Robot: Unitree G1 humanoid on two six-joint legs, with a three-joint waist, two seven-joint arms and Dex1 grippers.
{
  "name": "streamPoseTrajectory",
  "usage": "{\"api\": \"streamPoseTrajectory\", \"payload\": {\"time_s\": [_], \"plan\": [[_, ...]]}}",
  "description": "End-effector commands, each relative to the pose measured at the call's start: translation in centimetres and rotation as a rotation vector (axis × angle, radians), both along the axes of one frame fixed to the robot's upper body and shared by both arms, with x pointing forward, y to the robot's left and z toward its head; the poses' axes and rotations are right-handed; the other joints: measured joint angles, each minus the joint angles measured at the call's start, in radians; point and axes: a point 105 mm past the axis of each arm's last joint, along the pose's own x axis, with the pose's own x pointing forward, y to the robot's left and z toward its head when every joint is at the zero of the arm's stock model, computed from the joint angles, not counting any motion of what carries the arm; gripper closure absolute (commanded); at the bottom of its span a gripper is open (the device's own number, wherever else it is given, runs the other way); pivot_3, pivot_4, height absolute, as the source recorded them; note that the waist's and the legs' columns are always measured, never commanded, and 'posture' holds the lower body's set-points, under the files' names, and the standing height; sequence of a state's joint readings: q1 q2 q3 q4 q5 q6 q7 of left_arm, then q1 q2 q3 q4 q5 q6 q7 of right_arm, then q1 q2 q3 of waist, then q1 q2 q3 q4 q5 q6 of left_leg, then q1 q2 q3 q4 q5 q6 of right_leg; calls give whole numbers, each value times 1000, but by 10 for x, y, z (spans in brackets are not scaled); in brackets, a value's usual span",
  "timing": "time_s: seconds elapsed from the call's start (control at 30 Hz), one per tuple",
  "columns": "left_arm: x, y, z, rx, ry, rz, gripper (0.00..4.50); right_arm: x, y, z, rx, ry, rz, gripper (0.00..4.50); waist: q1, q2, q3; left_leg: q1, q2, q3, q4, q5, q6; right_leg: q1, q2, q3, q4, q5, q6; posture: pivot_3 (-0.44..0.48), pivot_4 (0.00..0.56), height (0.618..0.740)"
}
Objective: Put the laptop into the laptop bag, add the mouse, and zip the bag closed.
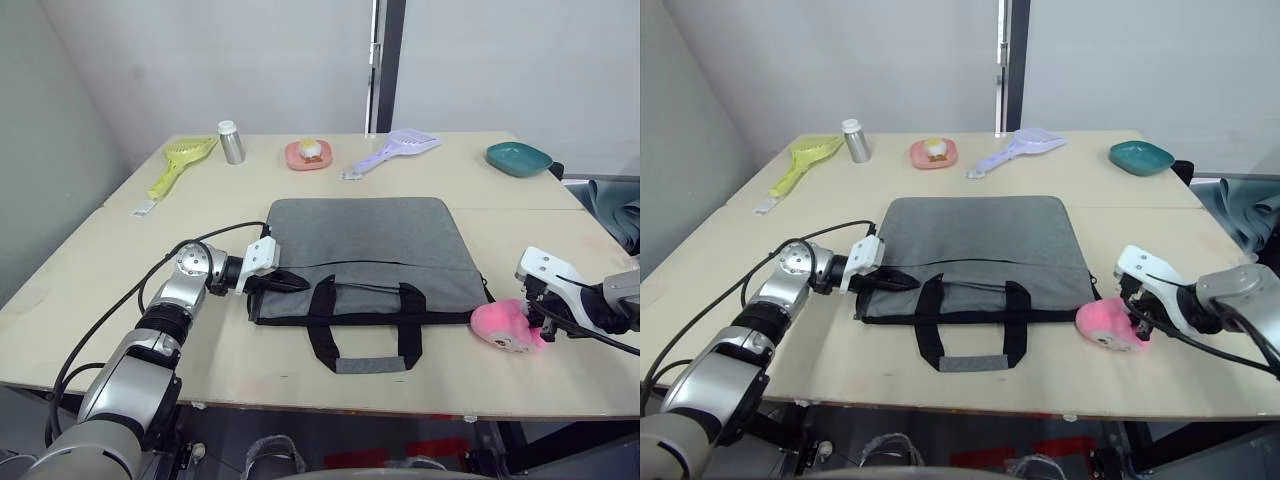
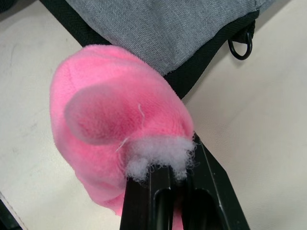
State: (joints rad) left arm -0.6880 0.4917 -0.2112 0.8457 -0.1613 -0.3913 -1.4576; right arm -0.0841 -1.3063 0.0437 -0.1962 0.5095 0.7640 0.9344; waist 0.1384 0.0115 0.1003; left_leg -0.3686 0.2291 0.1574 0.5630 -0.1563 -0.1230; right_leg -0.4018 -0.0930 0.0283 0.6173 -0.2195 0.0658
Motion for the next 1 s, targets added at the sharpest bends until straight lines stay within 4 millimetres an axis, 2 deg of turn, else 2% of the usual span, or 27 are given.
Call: {"api": "streamPoseTrajectory", "payload": {"time_s": [0.03, 0.17, 0.27, 0.37, 0.5, 0.57, 0.67, 0.9, 1.0], "plan": [[-23, 31, -54, 164, 194, 64, 4500, -5, -33, 6, -108, 17, -84, 4474, 3, 0, 0, 0, 0, 0, 0, 0, 0, 0, 0, 0, 0, 0, 0, 0, 150, 740], [-24, 32, -59, 167, 195, 73, 4500, -15, -52, 5, -161, 49, -97, 4474, 14, 1, 0, 0, 0, 0, -2, 0, 0, 0, -1, 0, -2, -2, 4, 0, 150, 740], [-25, 32, -63, 179, 194, 73, 4500, -13, -68, 10, -193, 31, -142, 4474, 21, 2, -1, 0, 0, 3, -3, 0, 1, 1, -4, -1, -4, -3, 4, 0, 150, 740], [-28, 32, -68, 204, 191, 59, 4500, -8, -69, 14, -191, 15, -140, 4474, 22, 2, -1, -1, -4, 5, -3, -1, 4, 1, -8, -2, -5, -3, 5, 0, 150, 740], [-30, 32, -74, 216, 189, 60, 4500, -9, -50, 14, -126, 24, -81, 4474, 21, 2, -1, 0, -6, 14, -3, -1, 9, 2, -15, 0, -5, -4, 7, 0, 150, 740], [-31, 32, -76, 220, 191, 61, 4500, -11, -45, 13, -98, 29, -63, 4474, 21, 2, -1, 0, -6, 17, -3, -1, 10, 3, -16, 0, -5, -10, 16, 0, 150, 740], [-31, 32, -78, 224, 193, 65, 4500, -14, -30, 14, -34, 31, -26, 4474, 20, 2, -2, 0, -6, 17, -3, -1, 11, 3, -16, 0, -6, -13, 22, 0, 150, 740], [-36, 32, -84, 234, 280, 66, 4500, -11, -11, 16, 70, -8, -5, 4474, 10, 3, -2, 1, -6, 17, -8, -1, 11, 3, -16, 0, -5, -14, 23, 0, 150, 740], [-45, 40, -95, 278, 391, 75, 4500, -4, 10, 33, 332, -54, -46, 4474, 3, 3, -4, 2, -6, 17, -11, -1, 11, 2, -15, 0, -6, -14, 24, 0, 150, 740]]}}
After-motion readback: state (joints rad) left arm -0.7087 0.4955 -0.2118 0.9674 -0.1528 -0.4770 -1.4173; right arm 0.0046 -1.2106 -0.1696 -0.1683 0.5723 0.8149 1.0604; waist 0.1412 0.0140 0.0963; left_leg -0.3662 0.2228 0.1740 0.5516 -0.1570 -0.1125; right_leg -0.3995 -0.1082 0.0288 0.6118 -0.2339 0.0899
